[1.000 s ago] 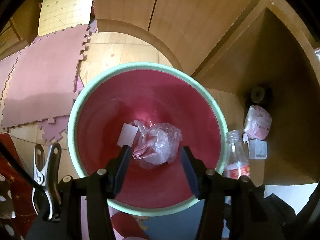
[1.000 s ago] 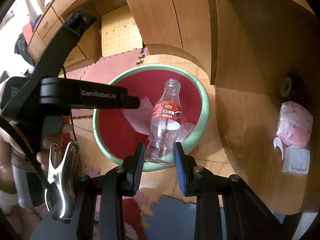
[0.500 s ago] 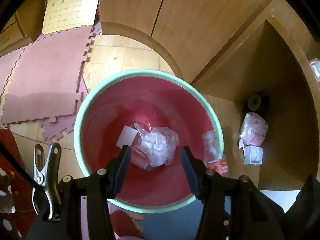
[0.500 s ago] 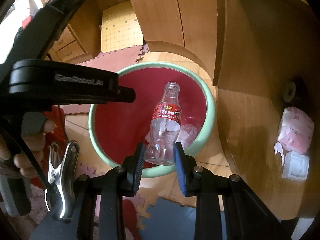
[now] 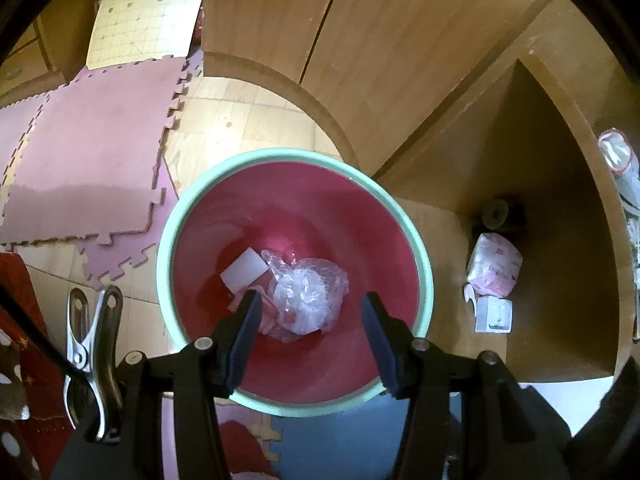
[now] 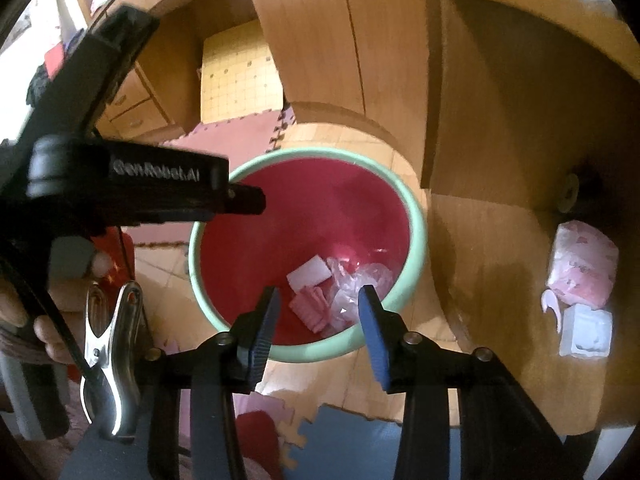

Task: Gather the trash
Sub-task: 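Open the right gripper to drop the bottle into the red bucket, then move both grippers up to the desktop toward the silver tube and clothespin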

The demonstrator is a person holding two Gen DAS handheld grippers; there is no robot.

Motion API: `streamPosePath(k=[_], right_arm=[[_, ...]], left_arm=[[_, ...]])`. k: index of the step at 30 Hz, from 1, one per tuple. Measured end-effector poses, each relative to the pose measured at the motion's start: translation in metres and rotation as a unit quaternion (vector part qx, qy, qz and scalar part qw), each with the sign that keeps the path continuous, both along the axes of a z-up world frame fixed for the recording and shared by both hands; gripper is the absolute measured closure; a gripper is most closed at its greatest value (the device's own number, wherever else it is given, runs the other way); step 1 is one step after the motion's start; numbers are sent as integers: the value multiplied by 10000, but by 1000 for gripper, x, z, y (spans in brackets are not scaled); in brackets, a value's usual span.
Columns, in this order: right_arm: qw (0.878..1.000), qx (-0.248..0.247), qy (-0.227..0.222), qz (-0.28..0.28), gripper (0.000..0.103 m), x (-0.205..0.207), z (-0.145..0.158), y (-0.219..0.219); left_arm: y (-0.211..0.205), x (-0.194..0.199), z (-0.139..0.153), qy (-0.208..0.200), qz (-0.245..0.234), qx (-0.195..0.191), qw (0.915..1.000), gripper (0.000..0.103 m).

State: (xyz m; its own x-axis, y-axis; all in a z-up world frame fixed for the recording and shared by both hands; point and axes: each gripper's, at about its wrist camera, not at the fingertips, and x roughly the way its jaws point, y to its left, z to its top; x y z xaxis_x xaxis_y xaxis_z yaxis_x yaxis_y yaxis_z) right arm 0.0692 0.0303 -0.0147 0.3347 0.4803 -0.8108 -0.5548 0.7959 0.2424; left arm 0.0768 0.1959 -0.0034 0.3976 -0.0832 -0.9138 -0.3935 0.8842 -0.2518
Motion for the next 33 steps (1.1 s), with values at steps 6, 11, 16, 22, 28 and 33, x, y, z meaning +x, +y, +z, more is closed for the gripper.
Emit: streamPosePath(k=[6,11,16,22,28,33], right_arm=[[9995,167,-163,-228,61,-17,23,-25],[9988,211,-215,-381,61,-34,33,-48],[9981,236,-200,-531,61,-49,36,-69],[9973,220,-228,-657,61,-63,42,-92],[9954,368,-303,-830,61,-74,52,-111],[9939,395,-363,-962,61,-83,61,-129]], left_arm=[[-5,-10,10,-156,-45,-39,9999,49],[-18,-25,18,-335,-186,-24,9993,49],[-32,-37,26,-492,-368,53,9981,49],[-51,-51,34,-705,-612,157,9955,49],[-70,-62,38,-811,-767,254,9934,49],[-93,-65,54,-926,-911,608,9897,49]])
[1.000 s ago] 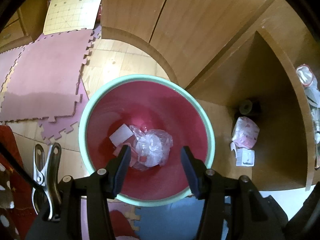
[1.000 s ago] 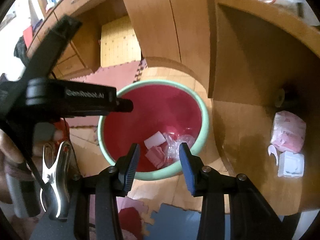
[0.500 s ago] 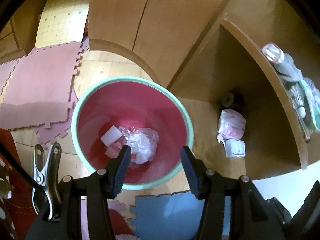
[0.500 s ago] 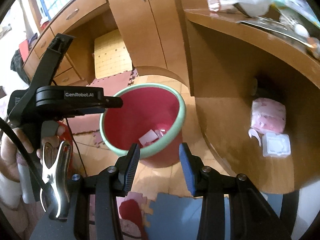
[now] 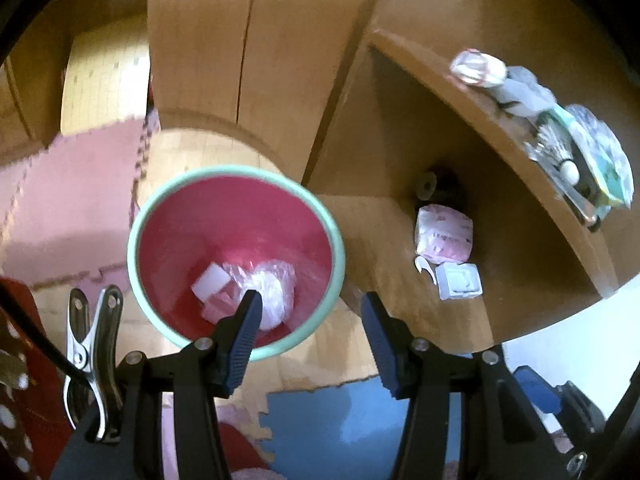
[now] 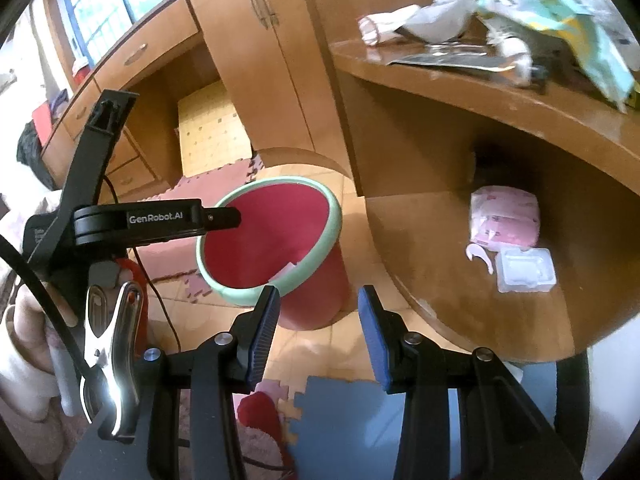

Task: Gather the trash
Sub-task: 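Move both grippers up to the desktop toward the silver tube and clothespin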

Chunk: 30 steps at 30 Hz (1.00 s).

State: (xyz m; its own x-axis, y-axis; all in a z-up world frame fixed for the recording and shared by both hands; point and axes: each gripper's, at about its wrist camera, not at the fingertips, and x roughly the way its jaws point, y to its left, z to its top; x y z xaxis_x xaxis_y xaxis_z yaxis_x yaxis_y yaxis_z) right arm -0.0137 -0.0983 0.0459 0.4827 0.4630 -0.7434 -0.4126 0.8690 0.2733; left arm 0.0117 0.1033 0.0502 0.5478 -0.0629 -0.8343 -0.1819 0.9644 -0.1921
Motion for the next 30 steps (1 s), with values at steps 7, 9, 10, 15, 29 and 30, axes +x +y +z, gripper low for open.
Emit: streamPosePath(k=[7,9,10,15,29,30], right_arm=[[9996,84,-128,-246,61,-10,15,-27],[9994,109,-163,-291,61,-14,20,-34],[9993,117,-183,-318,61,-15,23,-38],[9987,137,-217,-430,61,-20,32,-52],[9973,-2,-726,-148,61,15,72,-81],[9969,-57,-781,-106,60,19,76,-80]], left_arm=[[-38,-7,33,-273,-438,-79,9986,49],[-47,-10,42,-311,-547,-174,9979,49],[-51,-10,44,-317,-584,-180,9976,49],[-63,-12,57,-371,-675,-166,9969,49],[-85,26,56,-300,-667,-295,9969,49],[-85,28,55,-281,-662,-302,9970,49]])
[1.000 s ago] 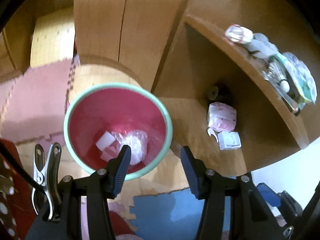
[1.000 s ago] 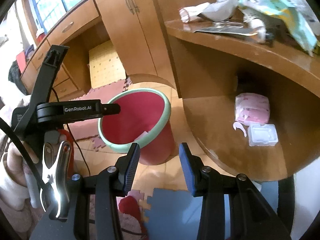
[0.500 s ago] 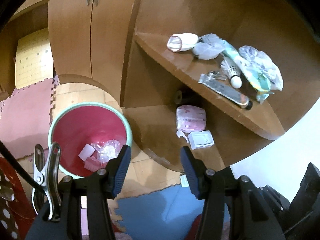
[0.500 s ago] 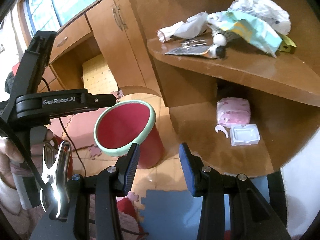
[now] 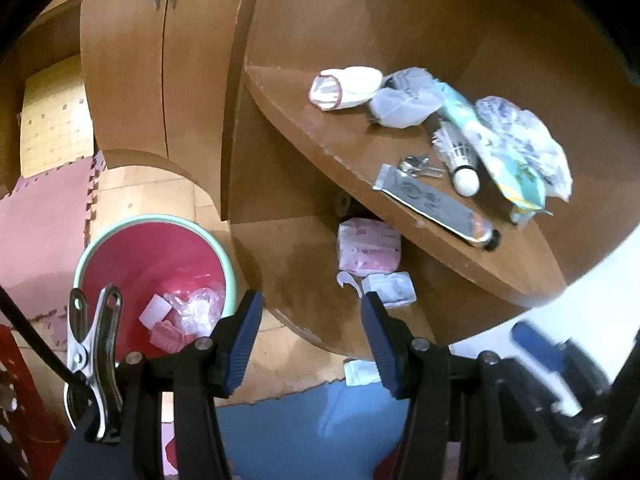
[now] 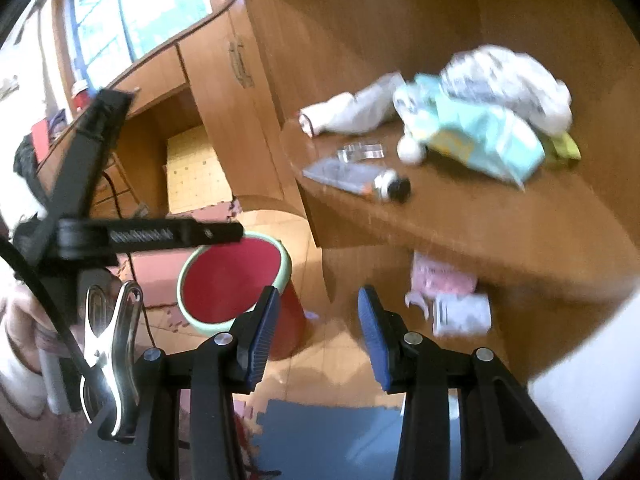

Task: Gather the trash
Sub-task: 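Move both grippers up to the desktop toward the silver tube and clothespin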

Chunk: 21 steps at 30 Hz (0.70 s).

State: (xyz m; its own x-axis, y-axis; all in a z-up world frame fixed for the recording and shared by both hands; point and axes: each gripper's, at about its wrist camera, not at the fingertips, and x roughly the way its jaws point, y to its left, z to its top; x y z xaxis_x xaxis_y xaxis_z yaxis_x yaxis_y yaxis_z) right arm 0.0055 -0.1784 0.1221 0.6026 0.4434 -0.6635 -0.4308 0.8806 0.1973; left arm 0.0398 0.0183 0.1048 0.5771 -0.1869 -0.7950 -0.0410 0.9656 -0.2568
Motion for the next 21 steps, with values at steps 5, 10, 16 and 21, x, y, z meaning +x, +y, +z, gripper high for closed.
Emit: streamPosePath(k=[5,10,16,21], right_arm=[[9987,-289,-323,274,54,25,19,12],[9938,-792,-489,616,41,52,22,33],[9880,-1238,-414,832,41,89,12,53],[9831,-1508,-236,1009,41,105,1,64]], left_arm=[[-2,13,-3,55,10,98,9999,49],[3,20,3,70,30,191,9998,49],[18,13,1,-96,361,687,9969,49],[22,8,-6,-93,358,695,9969,49]])
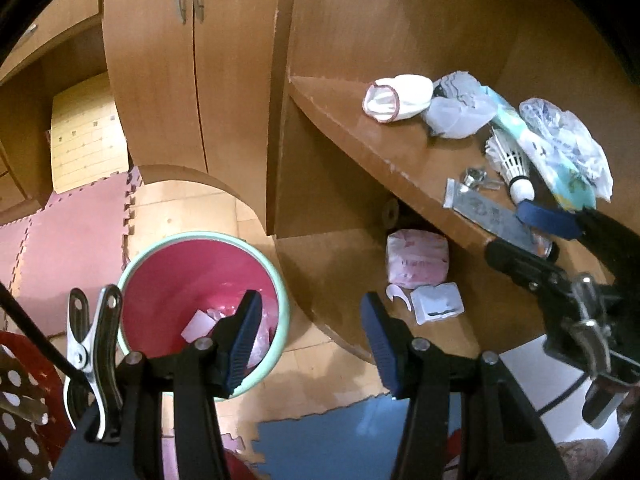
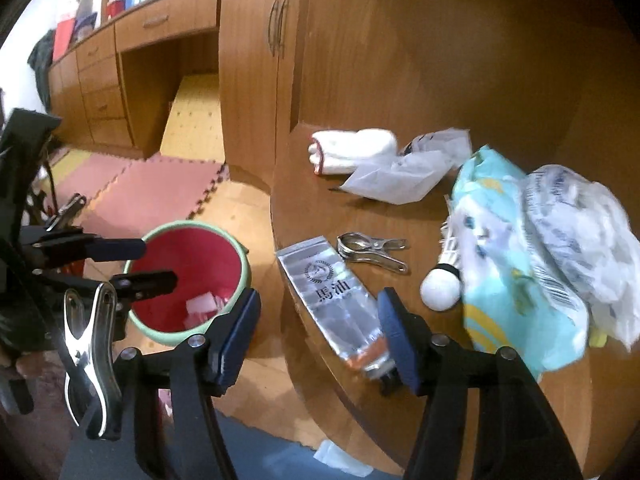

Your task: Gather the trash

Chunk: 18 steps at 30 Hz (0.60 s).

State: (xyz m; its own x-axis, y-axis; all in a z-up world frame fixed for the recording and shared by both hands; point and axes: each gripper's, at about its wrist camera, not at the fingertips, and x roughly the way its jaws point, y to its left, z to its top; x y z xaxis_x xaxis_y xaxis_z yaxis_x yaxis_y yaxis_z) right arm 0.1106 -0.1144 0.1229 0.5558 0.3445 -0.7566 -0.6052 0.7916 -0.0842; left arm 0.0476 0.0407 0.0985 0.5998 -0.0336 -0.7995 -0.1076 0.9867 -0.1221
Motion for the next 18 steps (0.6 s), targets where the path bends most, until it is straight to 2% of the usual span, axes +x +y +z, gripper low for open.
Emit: streamPosePath(k=[5,13,18], right_arm=[[9993,-328,-87,155,41,1,-6,8],[9995,-266,125,-72,41,16,-11,-12],[9997,-216,54,-90,42,12,-11,-17]], left_arm=[[-4,3,-5,55,-89,-79,9999,49],[-6,3,-2,10,-130,-115,9998,49],[-5,3,1,-13,-119,-137,9998,49]])
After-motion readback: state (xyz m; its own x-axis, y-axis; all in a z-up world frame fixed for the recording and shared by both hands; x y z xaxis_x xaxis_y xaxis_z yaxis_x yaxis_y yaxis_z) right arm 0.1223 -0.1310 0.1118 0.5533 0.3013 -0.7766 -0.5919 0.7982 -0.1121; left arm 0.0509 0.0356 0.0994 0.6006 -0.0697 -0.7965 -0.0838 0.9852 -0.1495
